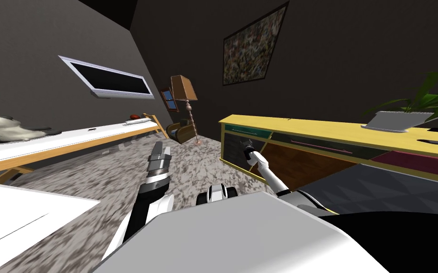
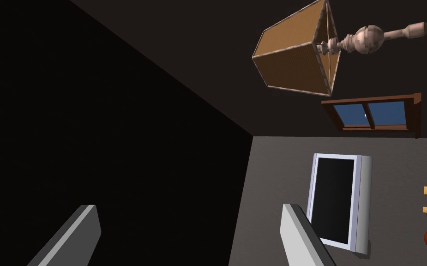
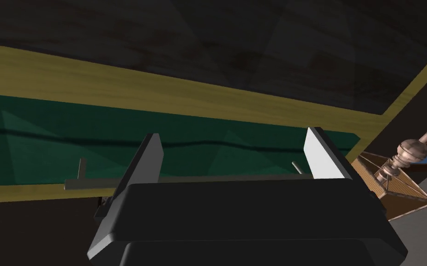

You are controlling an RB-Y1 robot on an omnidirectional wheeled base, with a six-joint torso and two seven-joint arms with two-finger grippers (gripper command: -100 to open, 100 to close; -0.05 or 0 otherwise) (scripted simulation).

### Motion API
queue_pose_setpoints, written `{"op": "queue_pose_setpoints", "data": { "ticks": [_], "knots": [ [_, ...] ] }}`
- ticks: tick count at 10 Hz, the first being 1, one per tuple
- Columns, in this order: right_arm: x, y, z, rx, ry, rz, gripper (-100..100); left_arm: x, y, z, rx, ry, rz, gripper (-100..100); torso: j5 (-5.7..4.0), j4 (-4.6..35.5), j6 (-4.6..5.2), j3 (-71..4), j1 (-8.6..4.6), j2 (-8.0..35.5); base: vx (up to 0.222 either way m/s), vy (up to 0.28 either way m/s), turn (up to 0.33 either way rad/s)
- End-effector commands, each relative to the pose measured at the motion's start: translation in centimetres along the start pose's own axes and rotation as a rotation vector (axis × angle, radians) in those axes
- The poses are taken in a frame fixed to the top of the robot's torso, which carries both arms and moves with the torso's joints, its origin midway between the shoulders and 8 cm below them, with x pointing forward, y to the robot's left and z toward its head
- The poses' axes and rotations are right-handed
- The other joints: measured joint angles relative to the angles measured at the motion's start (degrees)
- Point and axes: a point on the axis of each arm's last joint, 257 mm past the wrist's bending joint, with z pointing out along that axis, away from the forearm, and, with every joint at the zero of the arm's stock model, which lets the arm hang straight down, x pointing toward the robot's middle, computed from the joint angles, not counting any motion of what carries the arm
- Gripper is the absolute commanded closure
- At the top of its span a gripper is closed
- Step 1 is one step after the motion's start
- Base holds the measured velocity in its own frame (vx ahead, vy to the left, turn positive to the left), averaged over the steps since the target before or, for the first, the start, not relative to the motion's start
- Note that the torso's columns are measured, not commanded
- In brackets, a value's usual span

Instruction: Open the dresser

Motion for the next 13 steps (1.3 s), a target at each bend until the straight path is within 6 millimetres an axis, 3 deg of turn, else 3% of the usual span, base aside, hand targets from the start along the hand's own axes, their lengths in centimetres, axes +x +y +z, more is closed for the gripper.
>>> {"op": "queue_pose_setpoints", "data": {
  "ticks": [1,4,8,9,13],
  "knots": [
    [0.3,-2.7,1.0,0.067,0.022,-0.109,-100,0.0,0.0,0.0,0.000,0.000,0.000,0,0.02,0.01,0.02,0.01,0.02,0.02,0.021,0.071,0.029],
    [0.5,-4.5,1.6,0.110,0.035,-0.176,-100,0.0,0.0,0.0,0.000,0.000,0.000,0,0.03,0.01,0.00,0.01,0.10,0.01,0.017,0.063,0.017],
    [0.0,-10.9,3.2,0.266,0.074,-0.402,-100,0.0,0.0,0.0,0.000,0.000,0.000,0,0.06,-0.01,0.01,-0.04,0.15,-0.06,0.030,0.094,0.034],
    [0.0,-10.9,3.2,0.266,0.074,-0.402,-100,0.0,0.0,0.0,0.000,0.000,0.000,0,0.05,0.00,0.00,0.00,0.14,0.01,0.009,0.084,0.007],
    [-1.2,-15.4,3.7,0.372,0.092,-0.542,-100,0.0,0.0,0.0,0.000,0.000,0.000,0,0.12,0.10,0.01,-0.01,0.05,0.00,0.012,0.062,0.020]
  ]
}}
